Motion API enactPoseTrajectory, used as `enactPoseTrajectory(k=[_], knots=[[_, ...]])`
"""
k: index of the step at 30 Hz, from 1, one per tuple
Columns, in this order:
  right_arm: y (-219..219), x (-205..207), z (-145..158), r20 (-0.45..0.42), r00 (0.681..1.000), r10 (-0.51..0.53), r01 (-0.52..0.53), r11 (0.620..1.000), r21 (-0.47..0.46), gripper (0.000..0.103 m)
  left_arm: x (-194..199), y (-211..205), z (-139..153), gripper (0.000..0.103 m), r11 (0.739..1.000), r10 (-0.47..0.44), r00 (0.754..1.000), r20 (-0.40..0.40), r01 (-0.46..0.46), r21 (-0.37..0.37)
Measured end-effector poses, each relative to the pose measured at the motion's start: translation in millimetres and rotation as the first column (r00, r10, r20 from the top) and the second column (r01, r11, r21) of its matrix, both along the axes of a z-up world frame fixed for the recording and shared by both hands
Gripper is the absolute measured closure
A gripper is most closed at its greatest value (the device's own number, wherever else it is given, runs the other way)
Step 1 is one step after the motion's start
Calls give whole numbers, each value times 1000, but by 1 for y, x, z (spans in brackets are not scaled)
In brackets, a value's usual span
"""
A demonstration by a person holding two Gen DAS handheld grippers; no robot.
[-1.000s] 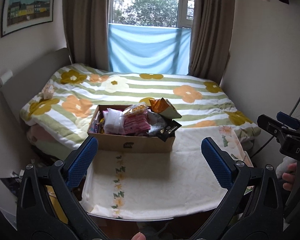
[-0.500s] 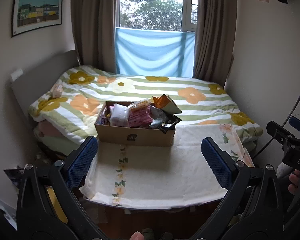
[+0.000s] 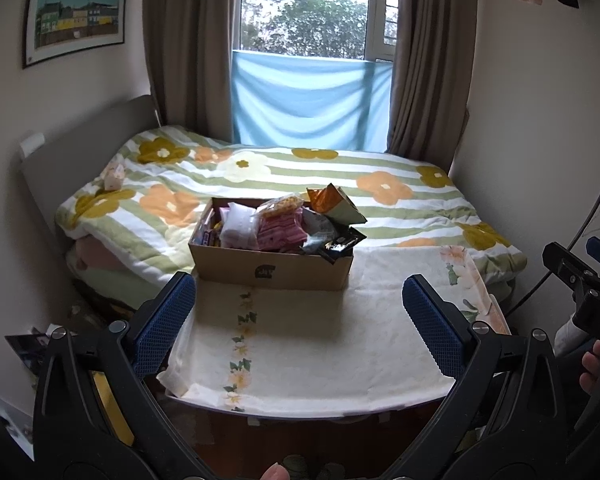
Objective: Organize snacks
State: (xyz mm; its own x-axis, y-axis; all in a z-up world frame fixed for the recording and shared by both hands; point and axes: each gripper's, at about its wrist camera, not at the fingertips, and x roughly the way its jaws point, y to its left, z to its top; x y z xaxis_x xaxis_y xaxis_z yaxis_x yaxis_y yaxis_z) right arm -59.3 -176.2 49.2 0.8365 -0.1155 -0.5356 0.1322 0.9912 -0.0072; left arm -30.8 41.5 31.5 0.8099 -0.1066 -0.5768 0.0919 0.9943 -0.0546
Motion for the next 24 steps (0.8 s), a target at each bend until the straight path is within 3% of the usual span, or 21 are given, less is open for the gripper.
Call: enactPoseTrajectory(k=[24], knots=[[-2,13,2,12,1000,0,0,1000,0,1,19,-5,0,0,1000,-10,1000,25,9,22]])
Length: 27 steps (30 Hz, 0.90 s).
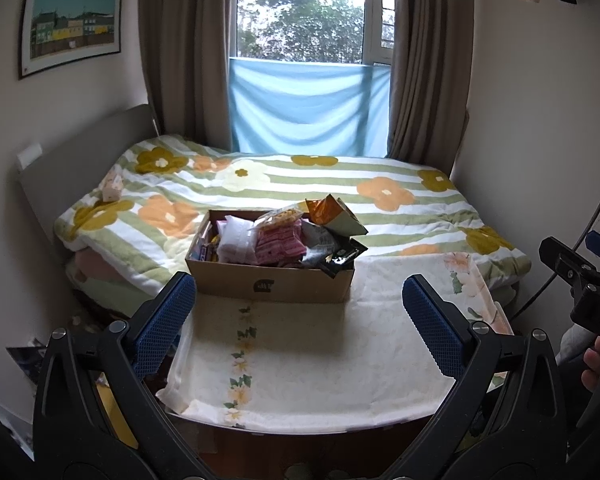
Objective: Organize snacks
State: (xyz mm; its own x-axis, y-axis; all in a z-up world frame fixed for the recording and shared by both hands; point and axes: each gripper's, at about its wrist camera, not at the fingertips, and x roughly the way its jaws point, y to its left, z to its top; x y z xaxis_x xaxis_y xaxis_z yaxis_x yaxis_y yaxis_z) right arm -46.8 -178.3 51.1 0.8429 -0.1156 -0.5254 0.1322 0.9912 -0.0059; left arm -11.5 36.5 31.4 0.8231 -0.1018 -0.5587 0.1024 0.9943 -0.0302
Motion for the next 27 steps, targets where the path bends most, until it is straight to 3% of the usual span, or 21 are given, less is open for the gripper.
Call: enactPoseTrajectory(k=[20,27], knots=[[-1,7,2,1,1000,-6,6,1000,-1,1,6,1,1,0,999,17,1000,3,-17,41],[-1,9,1,2,1000,-7,7,1000,-1,1,4,-1,5,0,998,19,999,42,-21,51]])
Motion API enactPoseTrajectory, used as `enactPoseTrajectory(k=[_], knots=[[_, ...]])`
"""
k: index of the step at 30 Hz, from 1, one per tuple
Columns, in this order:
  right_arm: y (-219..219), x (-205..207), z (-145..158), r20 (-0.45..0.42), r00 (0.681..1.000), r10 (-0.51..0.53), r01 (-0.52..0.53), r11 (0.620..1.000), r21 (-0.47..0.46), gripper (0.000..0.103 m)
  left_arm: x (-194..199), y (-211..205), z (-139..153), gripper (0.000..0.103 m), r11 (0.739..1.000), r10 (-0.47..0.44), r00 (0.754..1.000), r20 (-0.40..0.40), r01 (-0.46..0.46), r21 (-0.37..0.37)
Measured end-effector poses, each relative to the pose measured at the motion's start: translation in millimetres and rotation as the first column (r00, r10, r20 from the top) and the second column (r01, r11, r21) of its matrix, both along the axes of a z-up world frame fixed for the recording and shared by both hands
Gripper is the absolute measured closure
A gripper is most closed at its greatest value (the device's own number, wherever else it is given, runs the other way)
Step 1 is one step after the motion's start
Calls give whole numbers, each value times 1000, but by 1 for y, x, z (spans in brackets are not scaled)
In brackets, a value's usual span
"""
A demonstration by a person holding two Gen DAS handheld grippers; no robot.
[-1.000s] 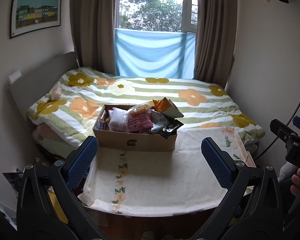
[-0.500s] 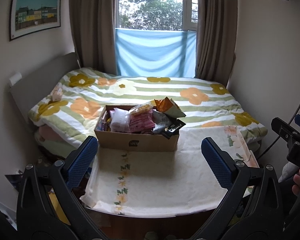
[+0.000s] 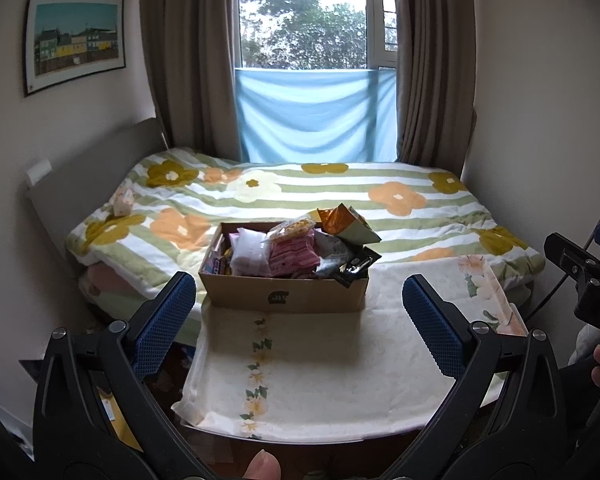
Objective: Organize snacks
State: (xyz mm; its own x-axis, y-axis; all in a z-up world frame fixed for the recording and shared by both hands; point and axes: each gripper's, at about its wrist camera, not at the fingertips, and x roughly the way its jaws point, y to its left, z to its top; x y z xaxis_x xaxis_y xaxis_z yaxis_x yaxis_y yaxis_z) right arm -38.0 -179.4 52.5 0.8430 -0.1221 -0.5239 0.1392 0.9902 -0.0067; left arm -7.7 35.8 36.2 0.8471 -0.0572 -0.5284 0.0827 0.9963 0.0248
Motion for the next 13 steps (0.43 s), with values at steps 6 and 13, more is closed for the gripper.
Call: enactPoseTrajectory(k=[6,13], knots=[[1,6,0,-2,1000,0,0,1000,4,1,9,4,-2,0,1000,-6,1000,-22,6,-17],[3,20,-3,-13,1000,-3,3,1000,12,1,21,8,-4,0,1000,-2,1000,-21,1,-3]])
